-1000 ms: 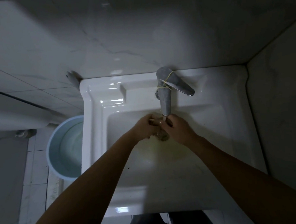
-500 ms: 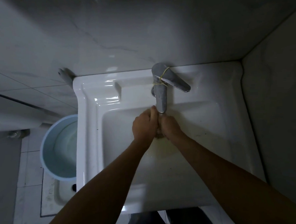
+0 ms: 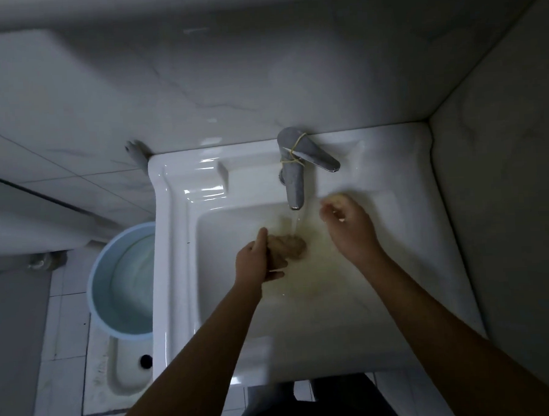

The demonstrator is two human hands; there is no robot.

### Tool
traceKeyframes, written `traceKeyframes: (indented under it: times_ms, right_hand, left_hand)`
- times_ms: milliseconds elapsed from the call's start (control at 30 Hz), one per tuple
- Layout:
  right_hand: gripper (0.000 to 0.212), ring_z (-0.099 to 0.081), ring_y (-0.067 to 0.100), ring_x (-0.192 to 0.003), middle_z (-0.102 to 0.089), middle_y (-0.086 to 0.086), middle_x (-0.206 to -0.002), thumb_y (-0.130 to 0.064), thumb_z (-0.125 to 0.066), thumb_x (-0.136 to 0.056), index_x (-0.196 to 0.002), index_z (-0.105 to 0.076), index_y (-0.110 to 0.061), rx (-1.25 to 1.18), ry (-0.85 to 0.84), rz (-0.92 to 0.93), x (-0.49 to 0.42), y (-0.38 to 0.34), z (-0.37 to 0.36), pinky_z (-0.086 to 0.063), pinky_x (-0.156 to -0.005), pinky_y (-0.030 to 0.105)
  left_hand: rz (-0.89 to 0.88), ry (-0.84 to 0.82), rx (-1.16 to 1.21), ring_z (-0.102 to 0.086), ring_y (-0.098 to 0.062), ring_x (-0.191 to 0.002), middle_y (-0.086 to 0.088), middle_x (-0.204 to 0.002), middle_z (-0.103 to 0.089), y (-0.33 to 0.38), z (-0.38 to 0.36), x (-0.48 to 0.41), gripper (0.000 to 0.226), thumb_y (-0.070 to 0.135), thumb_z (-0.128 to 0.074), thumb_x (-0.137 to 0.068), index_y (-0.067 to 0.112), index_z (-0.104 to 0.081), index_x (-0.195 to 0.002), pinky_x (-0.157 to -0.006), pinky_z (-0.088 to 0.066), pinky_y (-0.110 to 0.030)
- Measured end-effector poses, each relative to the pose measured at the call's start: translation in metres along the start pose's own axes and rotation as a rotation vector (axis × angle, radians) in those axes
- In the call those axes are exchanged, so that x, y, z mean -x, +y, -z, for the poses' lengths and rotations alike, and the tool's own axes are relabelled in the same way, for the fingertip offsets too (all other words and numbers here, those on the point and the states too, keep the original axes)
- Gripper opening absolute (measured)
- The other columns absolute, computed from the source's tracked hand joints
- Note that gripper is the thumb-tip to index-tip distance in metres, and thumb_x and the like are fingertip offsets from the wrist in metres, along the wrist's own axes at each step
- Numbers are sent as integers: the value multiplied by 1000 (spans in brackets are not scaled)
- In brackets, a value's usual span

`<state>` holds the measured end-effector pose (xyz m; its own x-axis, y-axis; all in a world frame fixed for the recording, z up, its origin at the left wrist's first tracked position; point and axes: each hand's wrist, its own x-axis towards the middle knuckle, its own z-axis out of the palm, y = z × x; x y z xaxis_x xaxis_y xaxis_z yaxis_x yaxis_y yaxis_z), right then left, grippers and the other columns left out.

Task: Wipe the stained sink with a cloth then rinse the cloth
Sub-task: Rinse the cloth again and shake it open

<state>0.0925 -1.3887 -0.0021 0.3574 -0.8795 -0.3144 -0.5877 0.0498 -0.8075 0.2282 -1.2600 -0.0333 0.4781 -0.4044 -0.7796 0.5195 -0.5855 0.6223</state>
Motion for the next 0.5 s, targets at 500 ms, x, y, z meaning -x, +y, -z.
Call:
traceKeyframes:
  times_ms: [500]
  right_hand:
    - [39,-54,8,-47,-61,1,-62,-28,-44,-105,-72,-59,-11,-361,31,5,-17,-45,15,-42,-49,21]
  left_hand:
    - [-54,-28,119,-66,-22,-84,-10,-102,-77,-2,55,59,43,46,-42,-105,17,-72,-113,-68,-45,-32]
